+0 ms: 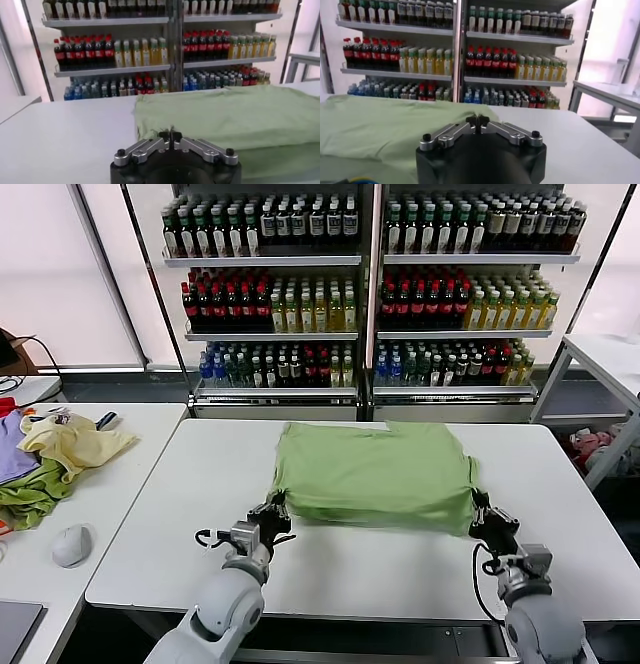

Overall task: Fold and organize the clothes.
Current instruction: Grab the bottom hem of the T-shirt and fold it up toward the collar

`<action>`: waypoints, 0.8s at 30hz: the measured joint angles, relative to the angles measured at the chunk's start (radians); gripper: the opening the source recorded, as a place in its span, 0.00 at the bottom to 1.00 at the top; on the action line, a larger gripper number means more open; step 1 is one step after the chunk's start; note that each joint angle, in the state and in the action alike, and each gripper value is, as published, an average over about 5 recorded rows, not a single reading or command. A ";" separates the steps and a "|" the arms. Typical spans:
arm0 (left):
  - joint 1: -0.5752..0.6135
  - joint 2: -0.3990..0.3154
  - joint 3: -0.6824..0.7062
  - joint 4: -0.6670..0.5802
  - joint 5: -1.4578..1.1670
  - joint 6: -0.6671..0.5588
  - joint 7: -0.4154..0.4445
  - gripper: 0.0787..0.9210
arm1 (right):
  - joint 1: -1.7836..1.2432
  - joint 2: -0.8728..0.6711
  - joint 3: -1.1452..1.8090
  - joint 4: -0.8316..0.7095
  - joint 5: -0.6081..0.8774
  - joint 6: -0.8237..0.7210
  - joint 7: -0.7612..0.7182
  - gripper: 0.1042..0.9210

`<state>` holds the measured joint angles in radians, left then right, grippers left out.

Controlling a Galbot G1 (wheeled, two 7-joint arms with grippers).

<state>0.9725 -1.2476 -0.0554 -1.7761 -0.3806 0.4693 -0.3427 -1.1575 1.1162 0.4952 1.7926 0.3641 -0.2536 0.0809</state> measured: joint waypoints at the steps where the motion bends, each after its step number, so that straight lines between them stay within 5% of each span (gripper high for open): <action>1: -0.014 -0.003 0.007 0.018 0.004 0.000 0.000 0.01 | 0.019 0.000 -0.010 -0.018 -0.003 -0.002 -0.001 0.02; 8: -0.083 -0.017 0.038 0.126 0.035 0.000 -0.009 0.01 | 0.107 0.007 -0.067 -0.105 -0.035 -0.016 -0.016 0.03; 13: -0.100 -0.017 0.042 0.155 0.046 0.004 -0.019 0.06 | 0.120 0.011 -0.079 -0.121 -0.062 -0.020 -0.033 0.17; 24: -0.054 -0.003 0.027 0.091 0.066 -0.008 -0.030 0.42 | 0.008 0.009 -0.006 -0.068 -0.104 0.008 -0.044 0.58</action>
<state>0.9186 -1.2501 -0.0284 -1.6850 -0.3150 0.4618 -0.3731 -1.1492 1.1255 0.4888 1.7247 0.2599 -0.2452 0.0365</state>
